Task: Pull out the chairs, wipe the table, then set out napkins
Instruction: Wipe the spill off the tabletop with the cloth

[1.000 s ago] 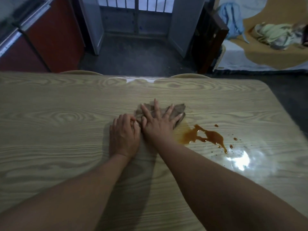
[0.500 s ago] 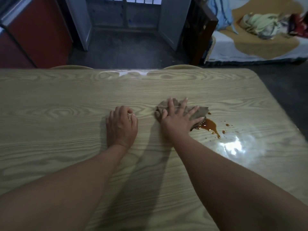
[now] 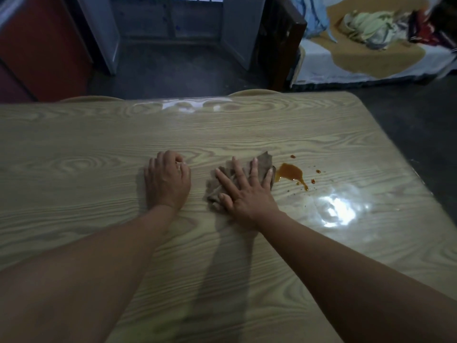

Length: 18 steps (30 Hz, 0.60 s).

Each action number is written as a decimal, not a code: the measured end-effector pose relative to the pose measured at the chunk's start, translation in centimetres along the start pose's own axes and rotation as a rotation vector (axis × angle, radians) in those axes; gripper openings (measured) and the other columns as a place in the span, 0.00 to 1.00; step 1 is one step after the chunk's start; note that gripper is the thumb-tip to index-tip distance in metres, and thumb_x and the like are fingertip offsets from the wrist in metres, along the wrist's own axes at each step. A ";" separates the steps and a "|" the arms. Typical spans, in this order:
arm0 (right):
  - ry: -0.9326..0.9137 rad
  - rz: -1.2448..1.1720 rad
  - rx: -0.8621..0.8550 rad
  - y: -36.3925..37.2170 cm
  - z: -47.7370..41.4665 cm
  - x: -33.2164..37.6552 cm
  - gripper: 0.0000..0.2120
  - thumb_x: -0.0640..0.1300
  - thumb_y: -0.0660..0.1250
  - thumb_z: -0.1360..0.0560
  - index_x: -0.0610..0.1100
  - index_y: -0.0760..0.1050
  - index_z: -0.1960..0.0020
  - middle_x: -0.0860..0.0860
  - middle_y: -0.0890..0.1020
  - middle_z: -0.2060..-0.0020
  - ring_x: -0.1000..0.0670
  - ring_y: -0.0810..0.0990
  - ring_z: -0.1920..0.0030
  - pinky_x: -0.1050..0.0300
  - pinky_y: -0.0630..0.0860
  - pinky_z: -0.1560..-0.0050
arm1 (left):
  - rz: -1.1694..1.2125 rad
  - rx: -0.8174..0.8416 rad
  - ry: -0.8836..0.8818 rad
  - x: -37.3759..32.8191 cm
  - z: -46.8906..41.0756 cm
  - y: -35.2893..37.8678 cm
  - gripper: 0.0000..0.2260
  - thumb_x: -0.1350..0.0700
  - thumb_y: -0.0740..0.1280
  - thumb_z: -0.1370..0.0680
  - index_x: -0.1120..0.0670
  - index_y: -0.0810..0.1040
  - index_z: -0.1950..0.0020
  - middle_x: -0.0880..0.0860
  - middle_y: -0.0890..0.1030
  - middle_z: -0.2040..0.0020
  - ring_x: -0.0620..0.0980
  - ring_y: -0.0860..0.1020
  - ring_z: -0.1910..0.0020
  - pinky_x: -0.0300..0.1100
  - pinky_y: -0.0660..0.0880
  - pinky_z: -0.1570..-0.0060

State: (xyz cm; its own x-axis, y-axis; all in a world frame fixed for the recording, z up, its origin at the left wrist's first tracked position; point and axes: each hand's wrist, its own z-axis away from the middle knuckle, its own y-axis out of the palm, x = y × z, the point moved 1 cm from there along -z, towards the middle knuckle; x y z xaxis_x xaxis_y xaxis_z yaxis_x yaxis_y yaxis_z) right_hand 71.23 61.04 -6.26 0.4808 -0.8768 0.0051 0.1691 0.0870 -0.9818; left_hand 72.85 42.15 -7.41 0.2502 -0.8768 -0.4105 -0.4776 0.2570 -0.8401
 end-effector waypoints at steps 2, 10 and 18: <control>-0.030 0.020 0.011 -0.2 0.2 -0.1 0.28 0.63 0.43 0.21 0.61 0.38 0.24 0.48 0.37 0.22 0.33 0.34 0.25 0.26 0.38 0.32 | -0.003 0.001 0.000 -0.1 0.0 0.0 0.10 0.51 0.56 0.27 0.54 0.74 0.53 0.58 0.77 0.53 0.61 0.75 0.52 0.52 0.69 0.52; -0.201 0.018 -0.164 1.4 3.0 -1.3 0.29 0.59 0.49 0.23 0.52 0.60 0.24 0.43 0.60 0.24 0.38 0.58 0.24 0.34 0.59 0.29 | -0.016 0.014 0.007 -0.2 0.0 0.1 0.11 0.51 0.57 0.27 0.55 0.74 0.53 0.59 0.77 0.52 0.62 0.74 0.50 0.53 0.69 0.51; -0.222 0.008 -0.218 0.9 3.3 -3.7 0.28 0.54 0.53 0.25 0.48 0.67 0.26 0.46 0.67 0.27 0.41 0.63 0.26 0.34 0.61 0.31 | 0.004 0.003 0.002 -0.2 0.1 0.1 0.13 0.50 0.55 0.27 0.55 0.74 0.52 0.59 0.77 0.52 0.62 0.74 0.50 0.53 0.68 0.51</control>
State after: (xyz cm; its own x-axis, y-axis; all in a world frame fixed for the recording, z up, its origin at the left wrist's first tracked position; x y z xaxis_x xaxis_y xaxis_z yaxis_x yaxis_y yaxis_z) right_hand 72.42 65.89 -6.57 0.6619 -0.7494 0.0151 -0.0127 -0.0314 -0.9994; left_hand 72.81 42.38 -7.45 0.2469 -0.8765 -0.4132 -0.4757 0.2618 -0.8397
